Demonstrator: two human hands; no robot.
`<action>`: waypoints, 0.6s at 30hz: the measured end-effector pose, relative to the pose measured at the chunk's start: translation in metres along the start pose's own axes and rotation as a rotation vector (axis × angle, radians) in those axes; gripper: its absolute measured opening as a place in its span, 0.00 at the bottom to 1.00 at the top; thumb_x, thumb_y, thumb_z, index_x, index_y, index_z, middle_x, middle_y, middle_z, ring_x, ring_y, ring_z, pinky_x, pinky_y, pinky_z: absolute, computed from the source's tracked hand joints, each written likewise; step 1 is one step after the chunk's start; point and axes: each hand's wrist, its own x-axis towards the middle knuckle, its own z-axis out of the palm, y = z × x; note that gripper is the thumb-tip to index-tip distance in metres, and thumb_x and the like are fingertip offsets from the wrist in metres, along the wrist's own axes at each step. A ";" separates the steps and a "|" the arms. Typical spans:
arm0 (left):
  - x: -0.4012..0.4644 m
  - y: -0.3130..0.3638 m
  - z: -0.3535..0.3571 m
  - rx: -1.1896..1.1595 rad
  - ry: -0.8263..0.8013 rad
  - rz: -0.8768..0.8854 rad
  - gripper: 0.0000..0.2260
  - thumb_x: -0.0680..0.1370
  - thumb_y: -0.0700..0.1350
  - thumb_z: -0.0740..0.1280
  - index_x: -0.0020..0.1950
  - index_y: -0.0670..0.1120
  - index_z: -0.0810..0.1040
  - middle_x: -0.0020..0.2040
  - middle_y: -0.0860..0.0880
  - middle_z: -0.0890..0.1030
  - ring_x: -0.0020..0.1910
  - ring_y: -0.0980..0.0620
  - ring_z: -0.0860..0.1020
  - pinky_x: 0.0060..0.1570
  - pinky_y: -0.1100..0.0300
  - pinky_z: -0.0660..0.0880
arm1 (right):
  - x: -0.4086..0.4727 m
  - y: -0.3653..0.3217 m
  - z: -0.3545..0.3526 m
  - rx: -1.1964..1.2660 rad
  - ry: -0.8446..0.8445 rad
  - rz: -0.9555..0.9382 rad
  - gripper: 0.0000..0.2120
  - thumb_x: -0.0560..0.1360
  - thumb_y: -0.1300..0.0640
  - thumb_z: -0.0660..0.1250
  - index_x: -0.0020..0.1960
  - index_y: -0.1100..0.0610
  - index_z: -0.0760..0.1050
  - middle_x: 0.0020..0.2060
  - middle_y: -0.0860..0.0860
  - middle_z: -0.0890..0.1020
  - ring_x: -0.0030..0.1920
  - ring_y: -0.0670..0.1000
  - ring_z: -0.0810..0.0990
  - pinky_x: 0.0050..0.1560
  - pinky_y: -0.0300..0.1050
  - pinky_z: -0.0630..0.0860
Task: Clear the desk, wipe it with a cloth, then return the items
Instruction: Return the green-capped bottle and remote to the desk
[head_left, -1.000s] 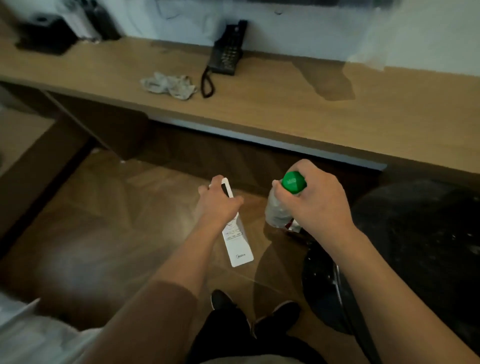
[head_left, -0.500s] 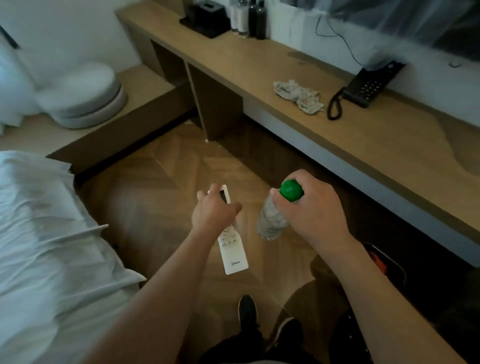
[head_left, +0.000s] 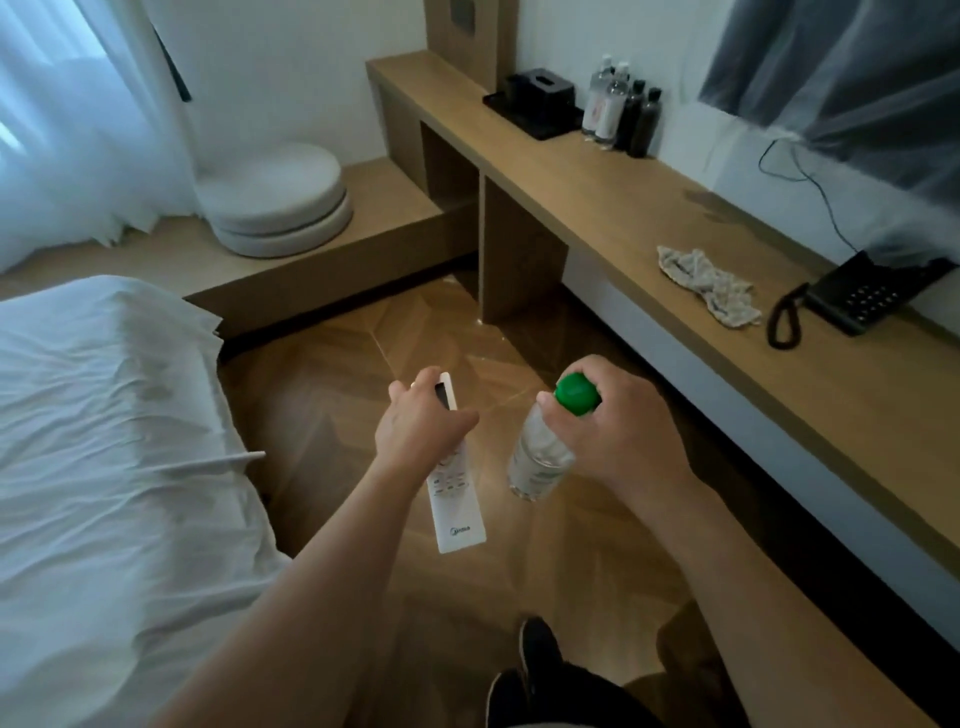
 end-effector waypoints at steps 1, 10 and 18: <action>0.008 -0.001 -0.003 -0.004 0.001 -0.007 0.34 0.74 0.57 0.71 0.77 0.56 0.62 0.57 0.51 0.65 0.46 0.49 0.75 0.42 0.55 0.75 | 0.011 -0.001 0.005 0.001 -0.007 -0.008 0.11 0.76 0.44 0.67 0.47 0.51 0.73 0.36 0.45 0.76 0.38 0.45 0.77 0.39 0.49 0.79; 0.136 -0.002 -0.025 -0.005 0.040 -0.102 0.34 0.73 0.58 0.71 0.76 0.58 0.62 0.58 0.50 0.66 0.48 0.46 0.77 0.44 0.53 0.80 | 0.149 -0.001 0.068 0.015 -0.087 -0.104 0.10 0.76 0.44 0.67 0.47 0.50 0.73 0.36 0.44 0.76 0.36 0.44 0.76 0.36 0.38 0.75; 0.269 0.015 -0.084 0.013 0.110 -0.175 0.33 0.74 0.57 0.69 0.77 0.58 0.62 0.62 0.47 0.69 0.49 0.46 0.76 0.47 0.53 0.78 | 0.309 -0.019 0.107 0.076 -0.123 -0.179 0.10 0.76 0.44 0.68 0.46 0.49 0.72 0.35 0.44 0.75 0.36 0.44 0.76 0.36 0.38 0.74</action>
